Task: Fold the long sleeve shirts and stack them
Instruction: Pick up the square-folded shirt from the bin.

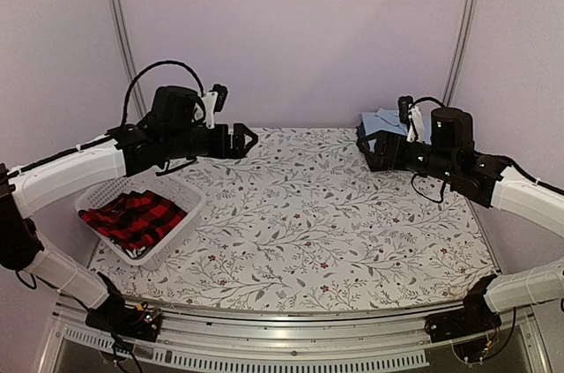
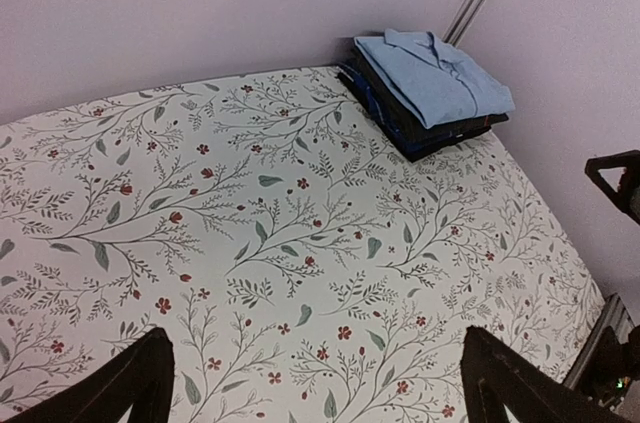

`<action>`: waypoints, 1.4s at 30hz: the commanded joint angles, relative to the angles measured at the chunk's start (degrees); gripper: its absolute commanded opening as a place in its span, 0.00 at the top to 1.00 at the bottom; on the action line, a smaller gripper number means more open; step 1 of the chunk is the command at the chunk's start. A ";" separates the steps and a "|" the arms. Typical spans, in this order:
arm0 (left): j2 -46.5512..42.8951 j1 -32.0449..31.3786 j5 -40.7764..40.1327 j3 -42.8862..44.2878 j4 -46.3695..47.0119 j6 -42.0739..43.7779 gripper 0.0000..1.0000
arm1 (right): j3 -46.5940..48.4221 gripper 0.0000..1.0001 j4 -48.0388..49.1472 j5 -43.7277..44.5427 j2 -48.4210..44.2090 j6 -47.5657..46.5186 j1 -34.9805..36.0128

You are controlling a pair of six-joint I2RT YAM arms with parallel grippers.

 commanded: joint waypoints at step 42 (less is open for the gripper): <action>-11.86 2.50 -12.94 -4.57 -10.21 -1.98 0.00 | 2.34 0.01 -1.34 0.83 -1.16 -6.06 0.34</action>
